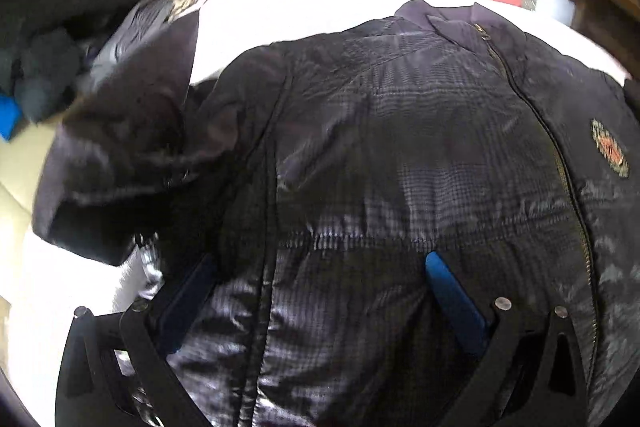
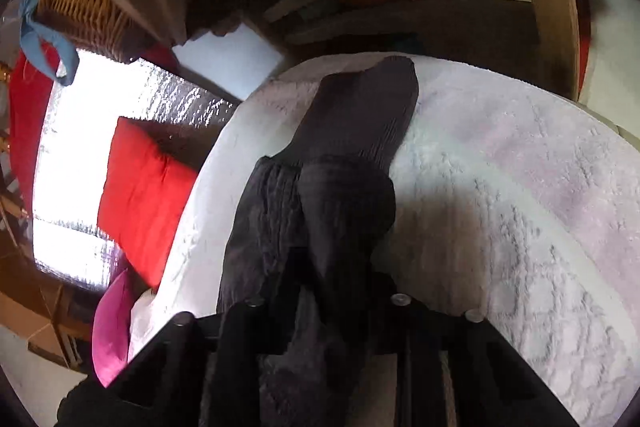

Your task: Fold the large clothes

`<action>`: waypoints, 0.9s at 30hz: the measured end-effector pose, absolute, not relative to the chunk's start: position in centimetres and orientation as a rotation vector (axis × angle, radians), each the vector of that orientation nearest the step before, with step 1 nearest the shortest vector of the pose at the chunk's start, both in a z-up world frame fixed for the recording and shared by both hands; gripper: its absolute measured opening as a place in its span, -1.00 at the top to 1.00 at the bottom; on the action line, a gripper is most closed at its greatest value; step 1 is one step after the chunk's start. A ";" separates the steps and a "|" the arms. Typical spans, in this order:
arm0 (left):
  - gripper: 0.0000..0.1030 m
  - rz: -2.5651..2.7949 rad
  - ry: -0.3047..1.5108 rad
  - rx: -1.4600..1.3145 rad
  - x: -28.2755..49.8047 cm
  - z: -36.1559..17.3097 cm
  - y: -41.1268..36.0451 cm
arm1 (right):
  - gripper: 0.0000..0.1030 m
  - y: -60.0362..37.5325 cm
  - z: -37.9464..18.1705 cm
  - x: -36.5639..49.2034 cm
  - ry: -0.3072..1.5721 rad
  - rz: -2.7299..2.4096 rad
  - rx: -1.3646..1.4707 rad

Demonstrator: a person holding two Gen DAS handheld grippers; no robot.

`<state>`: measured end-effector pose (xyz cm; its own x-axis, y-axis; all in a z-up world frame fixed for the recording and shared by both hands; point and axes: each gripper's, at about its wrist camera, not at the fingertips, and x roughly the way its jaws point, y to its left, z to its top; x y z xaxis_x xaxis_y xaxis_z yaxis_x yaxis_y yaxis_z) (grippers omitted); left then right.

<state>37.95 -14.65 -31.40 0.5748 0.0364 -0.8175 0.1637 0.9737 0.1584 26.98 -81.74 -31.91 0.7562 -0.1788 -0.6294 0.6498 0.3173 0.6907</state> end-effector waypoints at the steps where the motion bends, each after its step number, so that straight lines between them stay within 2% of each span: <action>1: -1.00 -0.080 0.958 0.229 37.9 -31.4 -14.6 | 0.71 -81.5 -31.6 26.9 0.471 -0.587 1.110; 4: -1.00 -0.099 0.971 0.234 37.5 -31.2 -14.5 | 0.78 -79.6 -29.1 26.4 0.398 -0.583 1.011; 8: -1.00 -0.138 1.068 0.210 39.0 -29.9 -13.9 | 0.78 -74.1 -22.8 26.1 0.311 -0.500 0.858; 13: -1.00 -0.088 0.843 0.182 37.1 -25.0 -12.1 | 0.78 -65.2 -16.0 27.3 0.273 -0.346 0.732; 16: -1.00 -0.059 0.778 0.139 36.3 -23.2 -10.2 | 0.78 -58.7 -13.1 28.2 0.280 -0.237 0.677; 21: -1.00 -0.034 0.730 0.069 35.2 -21.8 -7.0 | 0.78 -47.4 -13.0 30.2 0.340 -0.044 0.645; 27: -1.00 -0.011 0.649 0.026 33.7 -20.8 -4.0 | 0.72 -36.6 -18.1 34.2 0.516 0.148 0.701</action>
